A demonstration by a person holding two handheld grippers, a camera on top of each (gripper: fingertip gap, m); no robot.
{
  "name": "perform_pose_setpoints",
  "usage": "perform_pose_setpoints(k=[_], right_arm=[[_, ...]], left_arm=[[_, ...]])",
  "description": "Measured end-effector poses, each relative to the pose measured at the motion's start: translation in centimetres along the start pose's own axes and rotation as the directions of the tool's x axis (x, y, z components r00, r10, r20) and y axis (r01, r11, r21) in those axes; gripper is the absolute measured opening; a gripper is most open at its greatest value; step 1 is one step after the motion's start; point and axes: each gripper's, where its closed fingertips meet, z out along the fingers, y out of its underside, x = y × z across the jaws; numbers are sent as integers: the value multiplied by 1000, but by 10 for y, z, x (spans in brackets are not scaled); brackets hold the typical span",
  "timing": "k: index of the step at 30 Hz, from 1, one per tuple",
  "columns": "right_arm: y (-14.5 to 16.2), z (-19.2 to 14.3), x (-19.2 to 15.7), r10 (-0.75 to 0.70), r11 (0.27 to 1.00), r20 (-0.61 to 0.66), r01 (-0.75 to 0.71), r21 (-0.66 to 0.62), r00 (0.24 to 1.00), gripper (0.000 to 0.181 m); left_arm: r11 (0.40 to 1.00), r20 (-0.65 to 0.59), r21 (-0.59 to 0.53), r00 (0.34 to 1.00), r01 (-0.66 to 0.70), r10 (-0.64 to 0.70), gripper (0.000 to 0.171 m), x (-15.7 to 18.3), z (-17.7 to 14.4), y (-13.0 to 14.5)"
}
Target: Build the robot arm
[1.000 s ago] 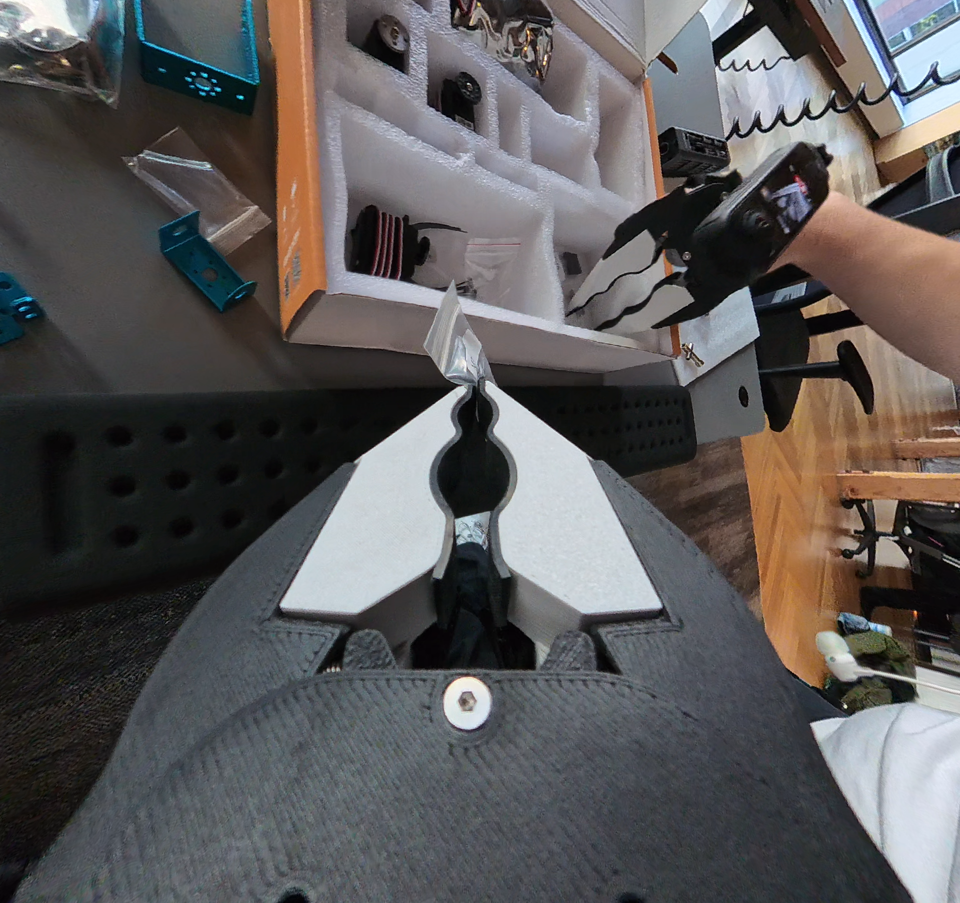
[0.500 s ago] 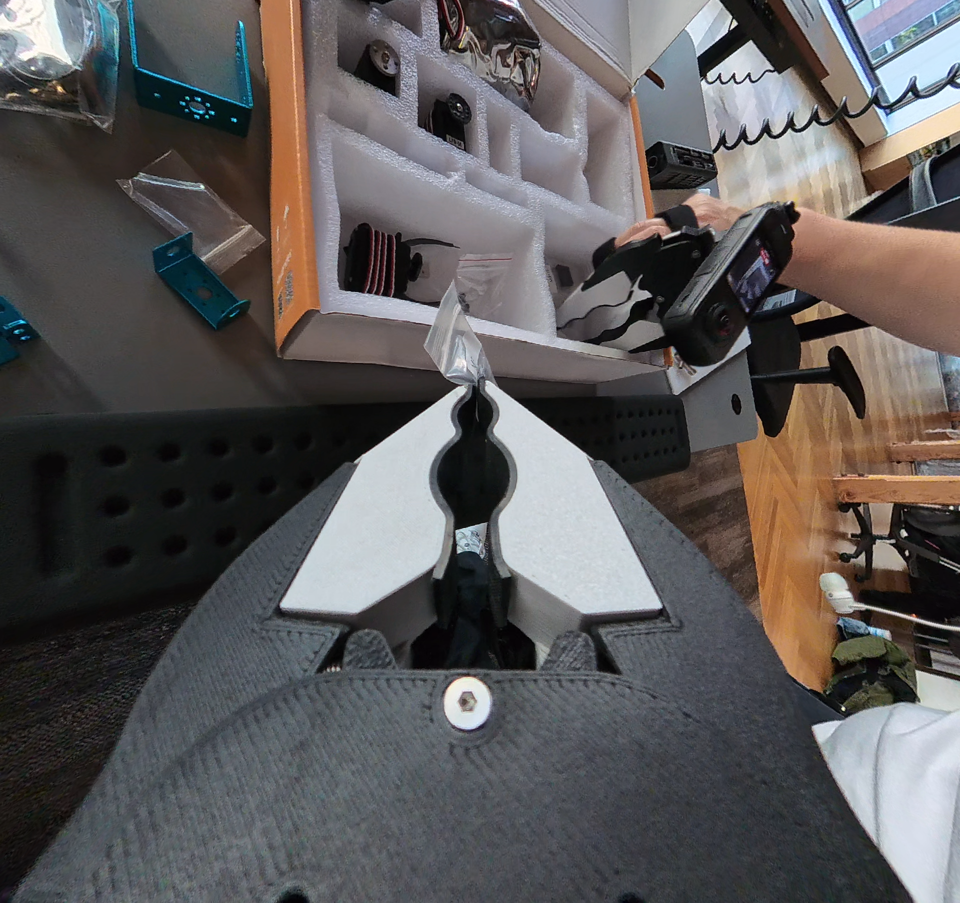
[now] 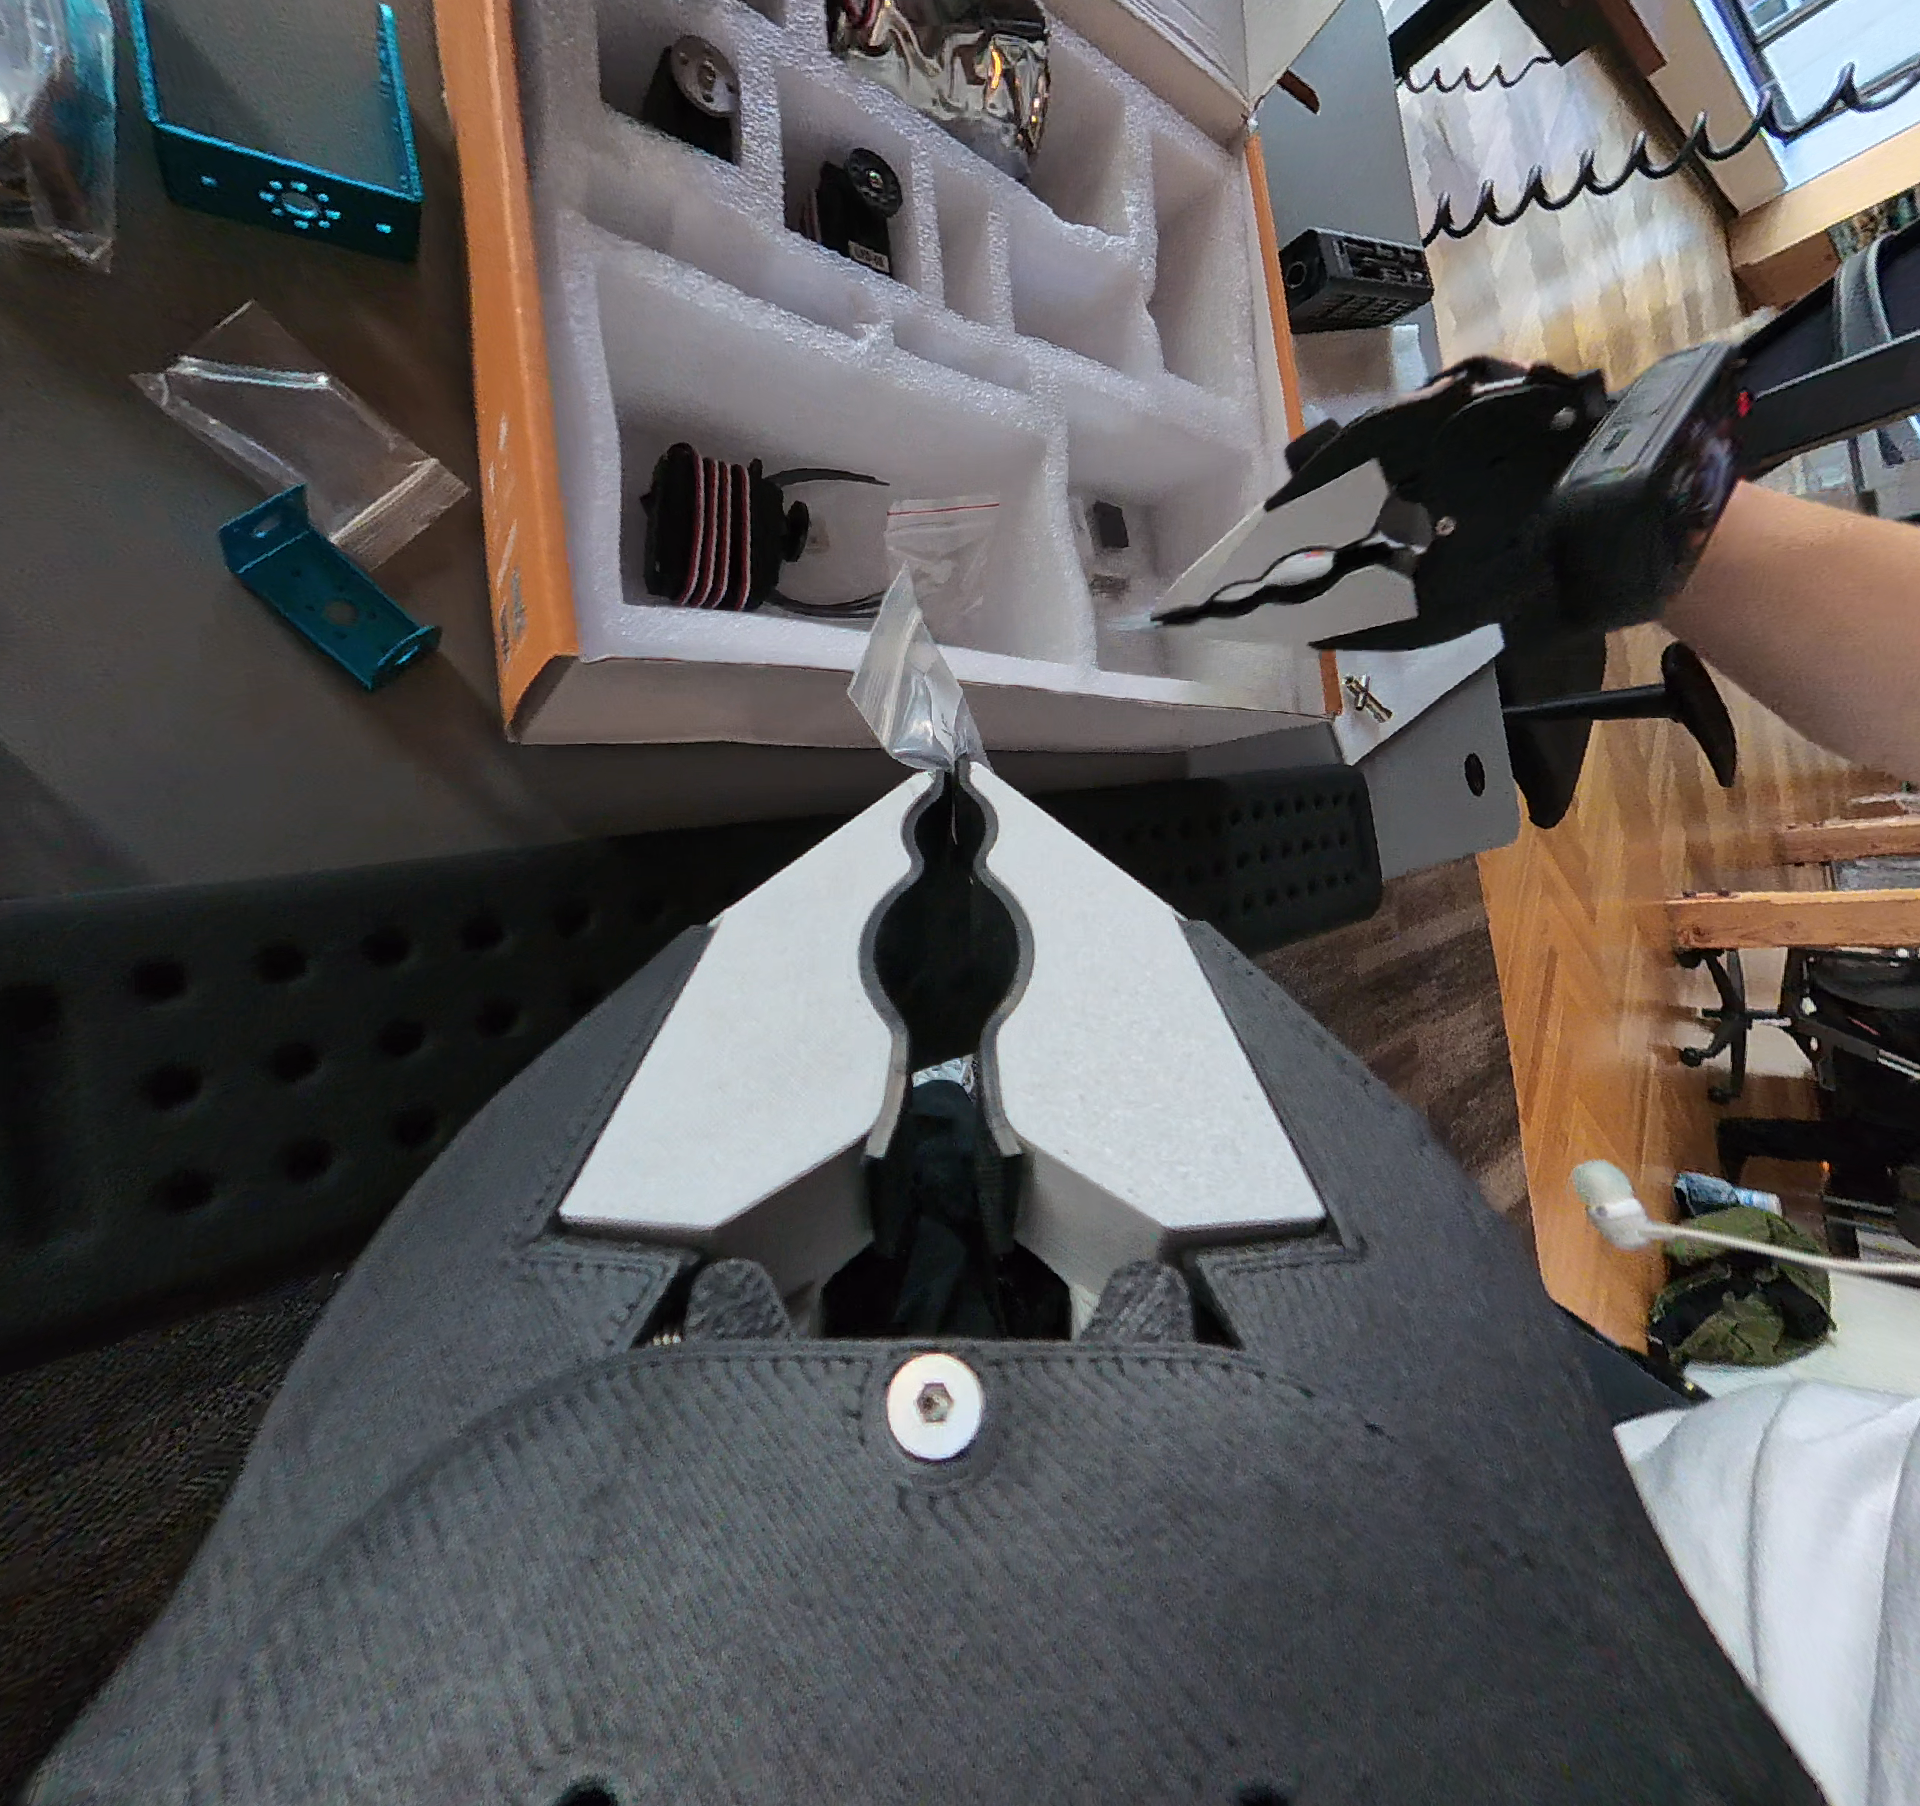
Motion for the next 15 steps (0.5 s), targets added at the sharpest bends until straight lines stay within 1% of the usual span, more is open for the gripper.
perform_pose_setpoints(k=[2, 4, 7, 10, 12, 15], right_arm=[[-4, -13, 7, 105, 993, -34, -102, 65, 994, 0], [-9, -28, 16, 238, 961, -62, -226, 160, 969, 0], [-13, -53, 26, 440, 857, -63, -397, 329, 896, 0], [-10, -77, 31, 614, 698, -8, -539, 472, 789, 0], [-5, -96, 31, 709, 565, 53, -611, 554, 703, 0], [13, -130, 30, 810, 357, 135, -663, 658, 571, 0]], left_arm=[[1000, -13, -14, 1000, -19, 19, 0, 4, 6, -1], [999, -26, -33, 999, -39, 38, 0, 9, 14, -2], [995, -55, -73, 997, -66, 62, 0, 17, 30, -5], [988, -120, -127, 990, -83, 68, 0, 35, 55, -7], [980, -181, -166, 981, -106, 76, 0, 56, 77, -8], [956, -245, -230, 961, -184, 126, 0, 89, 117, -7]])
